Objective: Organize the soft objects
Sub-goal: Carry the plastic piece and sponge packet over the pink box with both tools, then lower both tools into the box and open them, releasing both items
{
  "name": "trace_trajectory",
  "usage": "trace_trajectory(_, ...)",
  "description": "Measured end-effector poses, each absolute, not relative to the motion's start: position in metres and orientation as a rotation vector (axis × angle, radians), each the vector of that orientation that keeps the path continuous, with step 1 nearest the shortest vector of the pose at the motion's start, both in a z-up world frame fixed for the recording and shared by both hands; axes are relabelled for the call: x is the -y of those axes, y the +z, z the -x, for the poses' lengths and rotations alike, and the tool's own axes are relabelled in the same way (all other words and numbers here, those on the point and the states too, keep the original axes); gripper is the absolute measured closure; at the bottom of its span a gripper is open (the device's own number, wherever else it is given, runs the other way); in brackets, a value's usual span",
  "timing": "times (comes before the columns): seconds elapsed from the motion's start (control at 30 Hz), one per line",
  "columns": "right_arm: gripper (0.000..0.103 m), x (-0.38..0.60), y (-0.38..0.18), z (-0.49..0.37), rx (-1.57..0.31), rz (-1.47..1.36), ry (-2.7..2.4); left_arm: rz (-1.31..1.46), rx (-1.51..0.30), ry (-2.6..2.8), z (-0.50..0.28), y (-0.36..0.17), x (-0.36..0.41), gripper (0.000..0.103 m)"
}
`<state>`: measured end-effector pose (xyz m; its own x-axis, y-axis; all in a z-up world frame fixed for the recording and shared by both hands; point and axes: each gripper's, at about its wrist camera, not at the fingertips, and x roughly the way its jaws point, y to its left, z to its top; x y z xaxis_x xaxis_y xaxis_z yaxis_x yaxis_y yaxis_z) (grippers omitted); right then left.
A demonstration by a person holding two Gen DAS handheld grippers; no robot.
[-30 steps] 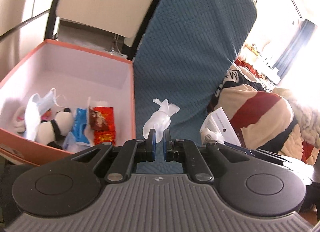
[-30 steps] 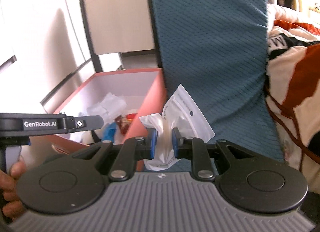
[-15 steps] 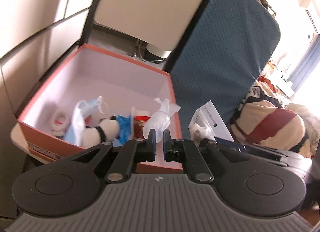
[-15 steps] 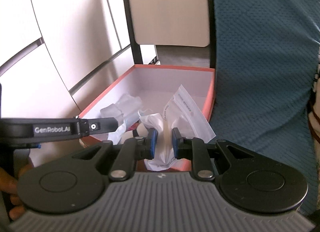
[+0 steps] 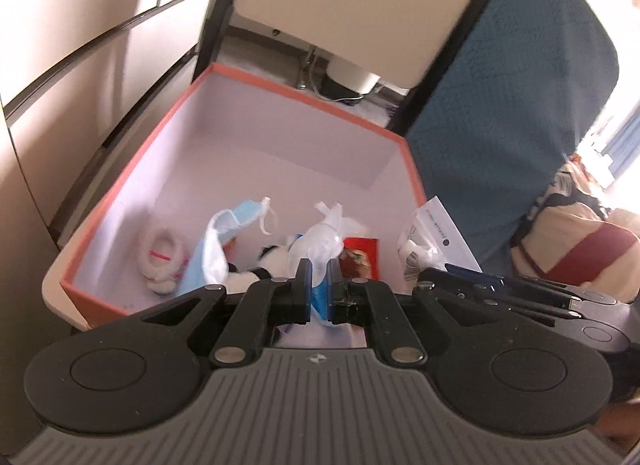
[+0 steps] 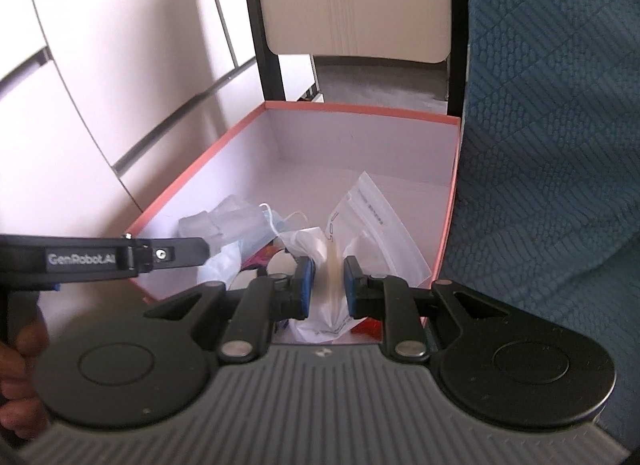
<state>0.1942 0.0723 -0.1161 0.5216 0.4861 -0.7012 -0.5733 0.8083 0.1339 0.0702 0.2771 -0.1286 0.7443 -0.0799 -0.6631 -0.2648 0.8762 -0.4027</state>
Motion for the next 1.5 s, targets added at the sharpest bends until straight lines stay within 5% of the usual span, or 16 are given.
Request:
trace_trajectory(0.4, 0.08, -0.092, -0.138, -0.239, -0.847, 0.098, 0.627, 0.506, -0.797, 0.129, -0.101, -0.146, -0.307, 0.094)
trace_trajectory(0.57, 0.07, -0.086, -0.139, -0.243, -0.854, 0.072, 0.617, 0.519, -0.797, 0.134, -0.097, -0.144, -0.305, 0.092)
trace_trajectory(0.63, 0.06, -0.083, -0.136, -0.244, -0.849, 0.063, 0.62, 0.491, -0.805, 0.164, -0.096, -0.142, -0.303, 0.079)
trace_trajectory(0.7, 0.042, -0.08, -0.131, -0.242, -0.834, 0.055, 0.616, 0.488, -0.791, 0.202, -0.094, -0.137, -0.303, 0.047)
trace_trajectory(0.73, 0.034, -0.079, -0.128, -0.242, -0.824, 0.054, 0.609, 0.486, -0.771, 0.204, -0.091, -0.133, -0.302, 0.045)
trace_trajectory(1.5, 0.034, -0.018, -0.036, -0.167, -0.61, -0.023, 0.654, 0.411, -0.61, 0.22, -0.021, -0.046, -0.236, 0.045)
